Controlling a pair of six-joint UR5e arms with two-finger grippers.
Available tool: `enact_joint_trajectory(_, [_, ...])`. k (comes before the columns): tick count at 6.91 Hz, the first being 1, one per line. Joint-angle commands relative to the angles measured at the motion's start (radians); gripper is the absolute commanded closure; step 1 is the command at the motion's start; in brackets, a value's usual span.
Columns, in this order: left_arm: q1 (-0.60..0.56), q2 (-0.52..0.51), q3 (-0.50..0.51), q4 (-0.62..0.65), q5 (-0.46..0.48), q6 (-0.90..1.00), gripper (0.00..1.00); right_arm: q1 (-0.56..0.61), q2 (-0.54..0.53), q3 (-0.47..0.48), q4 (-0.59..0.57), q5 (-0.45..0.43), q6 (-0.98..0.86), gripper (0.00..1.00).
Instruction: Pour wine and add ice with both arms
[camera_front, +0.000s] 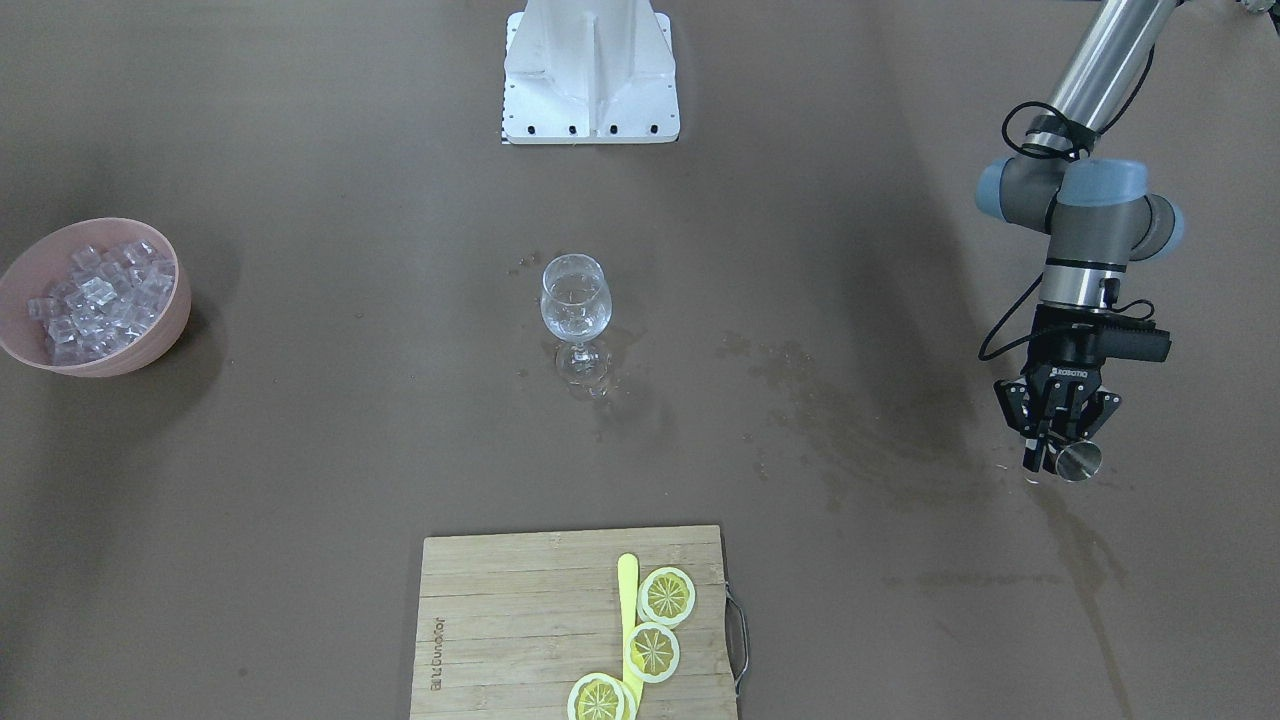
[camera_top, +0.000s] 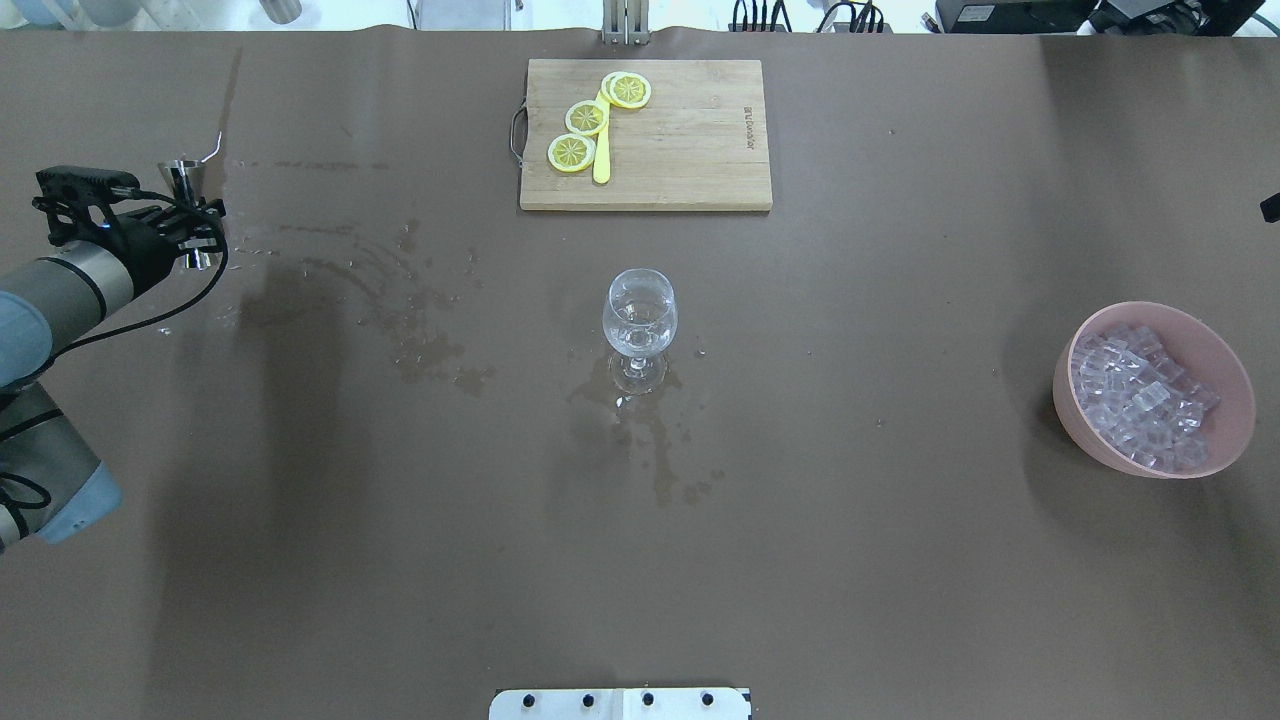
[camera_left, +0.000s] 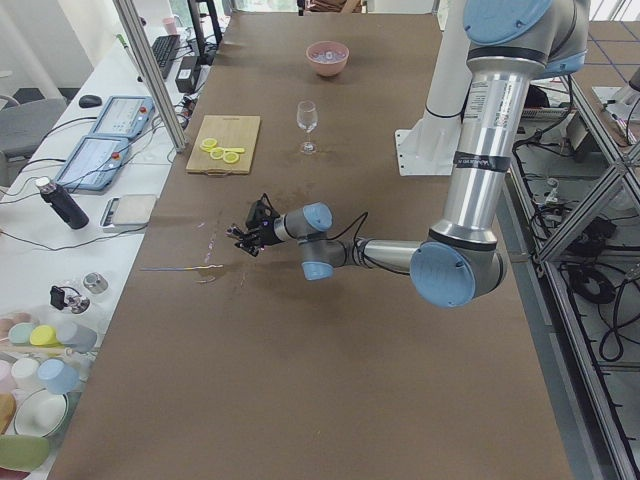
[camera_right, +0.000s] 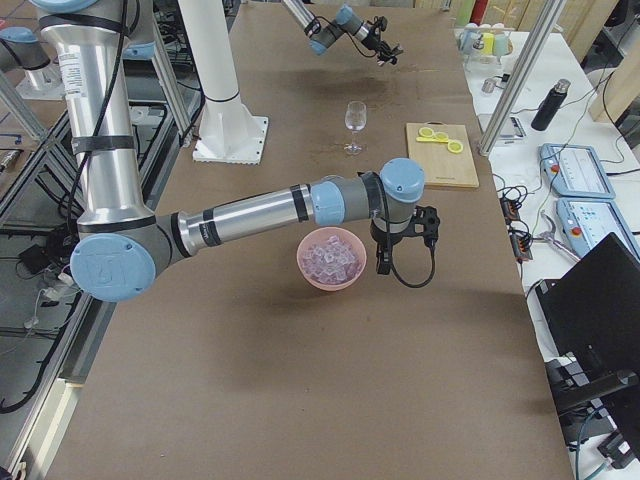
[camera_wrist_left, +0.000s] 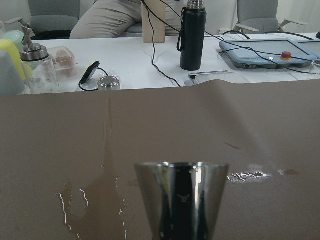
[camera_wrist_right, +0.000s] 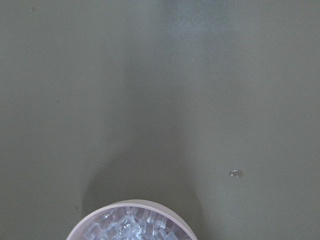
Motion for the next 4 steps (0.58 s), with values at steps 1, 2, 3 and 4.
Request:
enact_joint_trajectory(1, [0.000,0.000,-0.006,-0.008,-0.025,-0.033,1.00,0.000,0.000,-0.002,-0.001,-0.001,0.000,0.00])
enact_joint_trajectory(2, [0.000,0.007,-0.005,-0.010,-0.033,-0.033,1.00,-0.002,-0.001,0.000,-0.001,-0.001,0.000,0.00])
enact_joint_trajectory(3, [0.000,0.005,-0.005,-0.010,-0.026,-0.030,1.00,-0.002,-0.003,-0.002,-0.001,-0.001,0.000,0.00])
enact_joint_trajectory(4, [0.000,0.004,-0.005,-0.005,-0.021,-0.026,1.00,-0.002,-0.003,0.000,-0.001,-0.001,0.000,0.00])
